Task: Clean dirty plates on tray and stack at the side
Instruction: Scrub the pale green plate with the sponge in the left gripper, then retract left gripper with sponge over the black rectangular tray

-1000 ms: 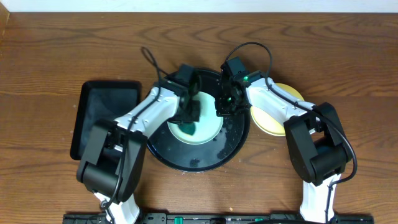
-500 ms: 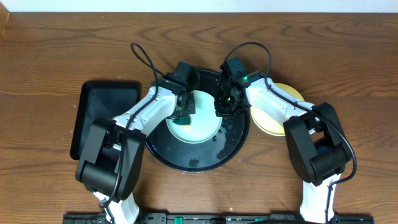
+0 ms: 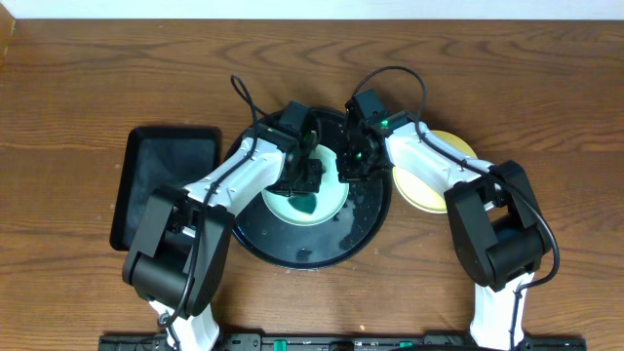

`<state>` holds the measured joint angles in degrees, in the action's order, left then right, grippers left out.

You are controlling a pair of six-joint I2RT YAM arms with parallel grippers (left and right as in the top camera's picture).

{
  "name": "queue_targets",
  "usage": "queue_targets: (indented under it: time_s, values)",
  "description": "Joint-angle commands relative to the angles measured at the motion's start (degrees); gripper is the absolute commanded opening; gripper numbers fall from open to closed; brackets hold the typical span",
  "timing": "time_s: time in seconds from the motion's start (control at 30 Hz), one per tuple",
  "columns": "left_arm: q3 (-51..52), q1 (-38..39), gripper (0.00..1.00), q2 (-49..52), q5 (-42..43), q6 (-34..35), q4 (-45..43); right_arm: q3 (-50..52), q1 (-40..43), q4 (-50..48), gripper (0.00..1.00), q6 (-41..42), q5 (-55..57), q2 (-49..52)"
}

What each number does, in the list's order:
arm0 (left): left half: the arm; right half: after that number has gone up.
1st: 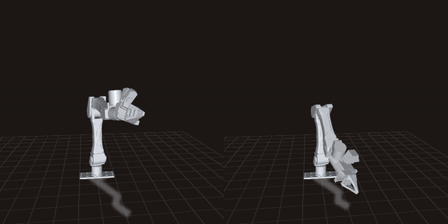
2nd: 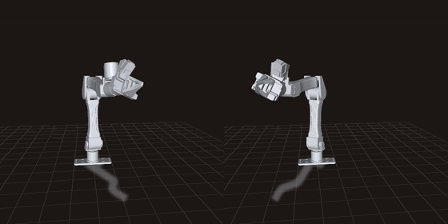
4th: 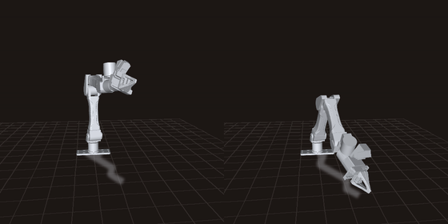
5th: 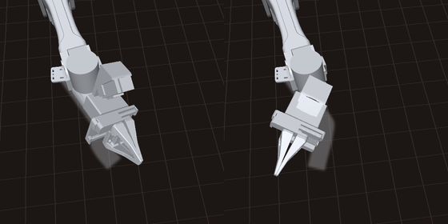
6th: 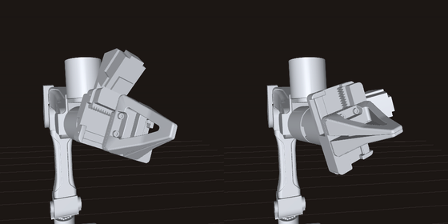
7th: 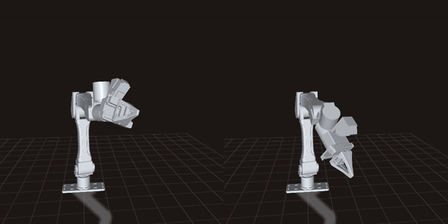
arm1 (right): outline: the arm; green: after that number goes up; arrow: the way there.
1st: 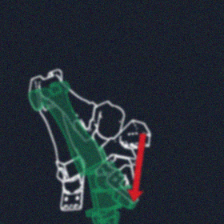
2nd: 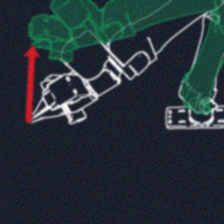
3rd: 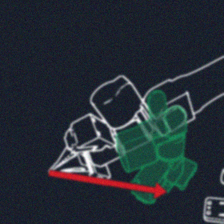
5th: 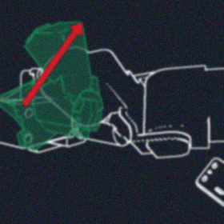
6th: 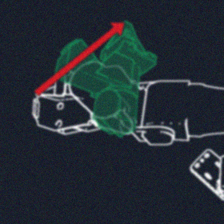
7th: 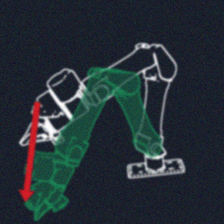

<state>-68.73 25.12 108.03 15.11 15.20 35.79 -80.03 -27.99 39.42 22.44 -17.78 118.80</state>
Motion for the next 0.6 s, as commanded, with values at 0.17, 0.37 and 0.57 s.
queue_targets:
  time_s: [0.17,0.37,0.57]
  values:
    - [-0.04,-3.02,0.08,0.85,-8.96,5.07,-10.23,0.26,-0.57,-0.02,0.01,0.72,0.76,0.81]
    - [-2.56,-5.57,0.07,0.13,-22.05,7.21,-4.42,0.26,-0.57,0.13,0.01,0.72,0.79,0.81]
    - [-6.88,-8.48,0.08,-1.92,-21.44,4.37,10.84,0.26,-0.57,0.04,0.01,0.74,0.79,0.81]
